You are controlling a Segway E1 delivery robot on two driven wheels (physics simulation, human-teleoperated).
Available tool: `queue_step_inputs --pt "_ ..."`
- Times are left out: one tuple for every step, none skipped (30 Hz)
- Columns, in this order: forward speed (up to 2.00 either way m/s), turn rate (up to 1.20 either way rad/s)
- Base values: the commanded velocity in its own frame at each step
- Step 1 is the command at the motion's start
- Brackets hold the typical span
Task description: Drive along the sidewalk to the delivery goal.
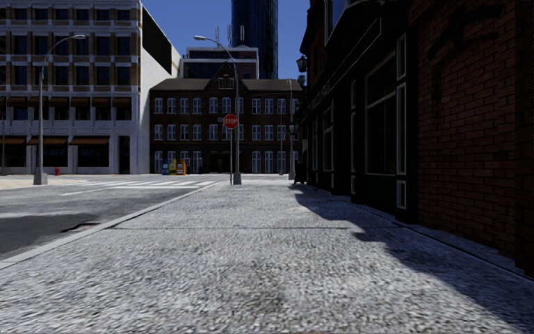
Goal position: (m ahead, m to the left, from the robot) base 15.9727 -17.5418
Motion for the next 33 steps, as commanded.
queue_step_inputs --pt "2.0 0.0" --pt "2.0 0.0" --pt "2.0 0.0" --pt "2.0 0.0" --pt "2.0 0.0" --pt "2.0 0.0" --pt "2.0 0.0" --pt "2.0 0.0" --pt "2.0 0.0" --pt "2.0 0.0" --pt "2.0 0.0" --pt "2.0 0.0" --pt "2.0 0.0" --pt "2.0 0.0" --pt "2.0 0.0" --pt "2.0 0.0" --pt "2.0 0.0" --pt "2.0 0.0" --pt "2.0 0.0" --pt "2.0 0.0" --pt "2.0 0.0" --pt "2.0 0.0" --pt "2.0 0.0" --pt "2.0 0.0" --pt "2.0 0.0" --pt "2.0 0.0" --pt "2.0 0.0" --pt "2.0 0.0" --pt "2.0 0.0" --pt "2.0 0.0" --pt "2.0 0.0" --pt "2.0 0.0" --pt "2.0 0.0"
